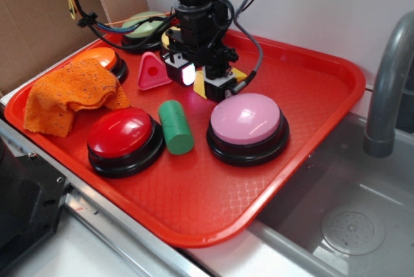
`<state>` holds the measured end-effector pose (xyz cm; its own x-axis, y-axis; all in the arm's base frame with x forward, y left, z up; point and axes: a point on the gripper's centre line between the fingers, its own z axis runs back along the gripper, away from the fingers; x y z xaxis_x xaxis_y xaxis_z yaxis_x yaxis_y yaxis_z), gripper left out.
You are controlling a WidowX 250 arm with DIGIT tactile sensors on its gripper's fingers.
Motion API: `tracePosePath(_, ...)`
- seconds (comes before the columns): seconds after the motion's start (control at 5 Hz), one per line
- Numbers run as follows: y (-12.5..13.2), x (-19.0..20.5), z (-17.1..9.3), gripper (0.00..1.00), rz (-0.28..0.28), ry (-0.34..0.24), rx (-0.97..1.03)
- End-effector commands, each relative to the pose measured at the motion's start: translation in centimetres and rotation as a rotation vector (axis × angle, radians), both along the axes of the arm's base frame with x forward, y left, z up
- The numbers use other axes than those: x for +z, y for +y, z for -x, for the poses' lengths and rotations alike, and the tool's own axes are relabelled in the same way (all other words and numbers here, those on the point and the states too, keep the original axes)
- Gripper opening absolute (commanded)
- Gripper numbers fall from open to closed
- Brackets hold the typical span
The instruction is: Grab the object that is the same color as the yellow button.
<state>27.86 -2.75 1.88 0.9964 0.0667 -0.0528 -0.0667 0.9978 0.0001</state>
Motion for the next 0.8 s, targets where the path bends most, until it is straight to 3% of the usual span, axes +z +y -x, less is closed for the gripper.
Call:
tracePosePath(0.0,0.6,1.7,-1.1,0.00,-0.048,-0.039,0.072)
tracePosePath(0.2,0.9,4.1,-0.7,0.00,-0.066,-0.012,0.066)
tracePosePath(0.6,3.9,12.0,2.4,0.00,-0.025,-0.080,0.151)
